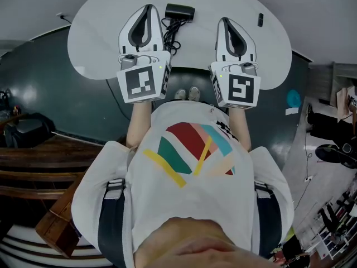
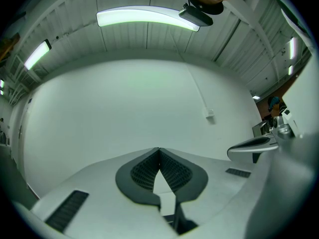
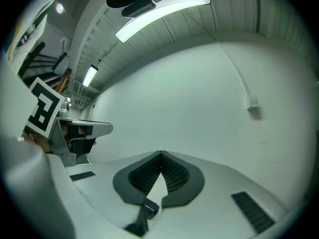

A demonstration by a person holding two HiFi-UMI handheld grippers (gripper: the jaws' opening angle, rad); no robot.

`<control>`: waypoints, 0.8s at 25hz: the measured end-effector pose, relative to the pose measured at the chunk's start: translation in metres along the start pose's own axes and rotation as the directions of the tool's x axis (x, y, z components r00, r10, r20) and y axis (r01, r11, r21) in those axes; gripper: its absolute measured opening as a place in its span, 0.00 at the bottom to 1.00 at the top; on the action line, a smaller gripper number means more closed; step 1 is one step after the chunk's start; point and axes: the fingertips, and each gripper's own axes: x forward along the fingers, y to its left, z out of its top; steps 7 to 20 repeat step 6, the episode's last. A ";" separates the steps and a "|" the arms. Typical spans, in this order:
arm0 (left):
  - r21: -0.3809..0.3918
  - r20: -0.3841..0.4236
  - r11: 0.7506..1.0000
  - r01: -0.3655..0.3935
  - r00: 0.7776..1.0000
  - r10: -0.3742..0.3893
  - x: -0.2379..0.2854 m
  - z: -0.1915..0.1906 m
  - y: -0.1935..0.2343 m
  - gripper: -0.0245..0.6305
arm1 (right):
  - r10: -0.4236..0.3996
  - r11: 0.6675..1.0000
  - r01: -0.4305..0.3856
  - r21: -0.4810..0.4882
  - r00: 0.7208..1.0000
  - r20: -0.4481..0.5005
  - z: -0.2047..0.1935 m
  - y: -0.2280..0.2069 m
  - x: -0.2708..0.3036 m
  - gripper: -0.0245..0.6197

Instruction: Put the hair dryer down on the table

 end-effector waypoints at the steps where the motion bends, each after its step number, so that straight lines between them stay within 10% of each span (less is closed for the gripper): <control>1: 0.000 0.000 1.000 0.000 1.000 0.000 -0.002 0.000 0.002 0.06 | 0.001 1.000 -0.001 -0.002 1.000 -0.001 0.001 0.003 0.000 0.05; 20: 0.023 -0.018 1.000 -0.004 1.000 0.004 -0.011 0.003 0.011 0.06 | 0.007 1.000 -0.007 -0.012 1.000 -0.001 0.006 0.015 -0.003 0.05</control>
